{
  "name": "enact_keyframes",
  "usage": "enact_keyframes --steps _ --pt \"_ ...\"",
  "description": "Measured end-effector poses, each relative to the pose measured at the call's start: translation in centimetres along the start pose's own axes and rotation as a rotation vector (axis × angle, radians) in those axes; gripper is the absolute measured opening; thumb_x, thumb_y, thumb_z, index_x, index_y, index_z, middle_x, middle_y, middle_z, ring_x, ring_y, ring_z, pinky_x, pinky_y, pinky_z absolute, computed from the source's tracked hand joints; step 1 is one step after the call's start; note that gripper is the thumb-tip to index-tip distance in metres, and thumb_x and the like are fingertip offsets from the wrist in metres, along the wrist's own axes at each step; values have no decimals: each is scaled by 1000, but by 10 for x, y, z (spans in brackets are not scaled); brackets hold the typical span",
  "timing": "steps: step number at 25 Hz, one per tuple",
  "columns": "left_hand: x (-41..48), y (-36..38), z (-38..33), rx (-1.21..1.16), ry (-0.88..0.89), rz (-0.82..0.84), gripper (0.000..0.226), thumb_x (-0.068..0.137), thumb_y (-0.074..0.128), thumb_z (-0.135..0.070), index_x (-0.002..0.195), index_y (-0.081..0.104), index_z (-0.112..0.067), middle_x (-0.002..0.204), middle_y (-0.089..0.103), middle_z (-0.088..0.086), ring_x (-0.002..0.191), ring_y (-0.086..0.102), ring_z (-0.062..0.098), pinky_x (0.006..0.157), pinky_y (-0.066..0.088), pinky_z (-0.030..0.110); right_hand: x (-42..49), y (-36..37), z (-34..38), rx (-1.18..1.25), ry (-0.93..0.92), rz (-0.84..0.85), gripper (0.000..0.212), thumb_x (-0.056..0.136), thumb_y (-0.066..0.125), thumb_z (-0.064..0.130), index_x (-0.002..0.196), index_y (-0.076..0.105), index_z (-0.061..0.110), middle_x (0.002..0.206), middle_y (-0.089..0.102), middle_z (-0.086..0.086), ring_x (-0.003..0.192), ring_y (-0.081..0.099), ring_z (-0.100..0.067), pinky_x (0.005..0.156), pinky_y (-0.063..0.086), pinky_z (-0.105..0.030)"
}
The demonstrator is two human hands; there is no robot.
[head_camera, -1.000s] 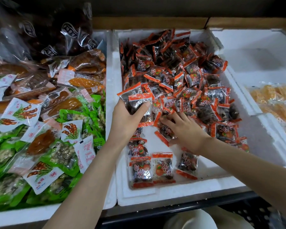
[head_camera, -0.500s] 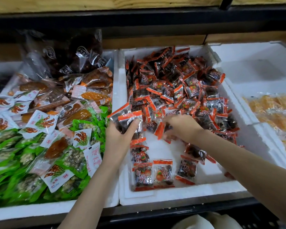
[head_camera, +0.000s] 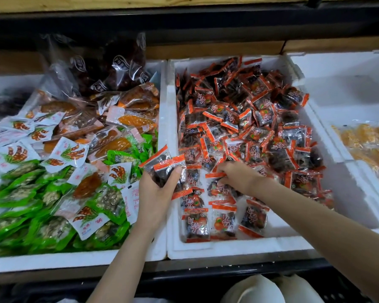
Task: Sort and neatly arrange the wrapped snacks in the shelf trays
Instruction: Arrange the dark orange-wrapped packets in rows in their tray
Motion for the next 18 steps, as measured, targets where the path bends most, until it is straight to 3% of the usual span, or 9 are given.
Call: enact_keyframes --steps 3,6,9,11,15,18 --pt "0 1 3 45 3 -1 16 87 65 -17 86 61 -2 72 61 15 71 62 16 65 49 31 -5 9 6 -42 -10 -9 20 90 60 28 103 57 13 104 52 -3 91 54 -19 75 42 -30" --pt "-1 2 1 79 12 -5 16 86 66 -18 87 61 -3 68 62 -6 65 59 4 61 44 14 -19 -9 2 -63 33 -171 43 86 63 35 123 48 19 124 43 -2 112 47 -21 92 42 -33" --pt "-1 1 2 94 6 -8 16 86 66 -17 82 60 -3 65 61 -3 60 58 5 58 43 13 -37 -1 -13 -216 33 -69 65 81 68 37 137 34 28 138 33 0 126 35 -25 101 39 -39" --pt "-1 2 5 86 -12 -4 18 86 66 -19 83 60 -3 67 61 3 62 59 9 58 45 17 -48 7 -25 -311 22 0 66 83 66 38 139 32 30 142 29 2 128 34 -24 98 43 -40" --pt "-1 3 10 111 -49 -14 23 84 68 -23 92 60 -3 73 63 -1 66 61 5 60 44 13 -49 -4 -43 -388 88 -45 70 81 60 56 136 33 21 135 40 -3 123 43 -23 95 45 -36" --pt "-3 3 9 102 -61 -24 21 84 69 -21 99 61 -8 82 67 -1 73 63 1 64 47 10 -50 -8 -51 -394 223 -78 93 76 43 77 137 28 9 112 58 -3 95 59 -18 70 48 -30"
Point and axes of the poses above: each hand's wrist, its own x-axis towards the middle knuckle, its own y-axis out of the palm, z = x × y, the point moved 9 cm from there along x, towards the middle knuckle
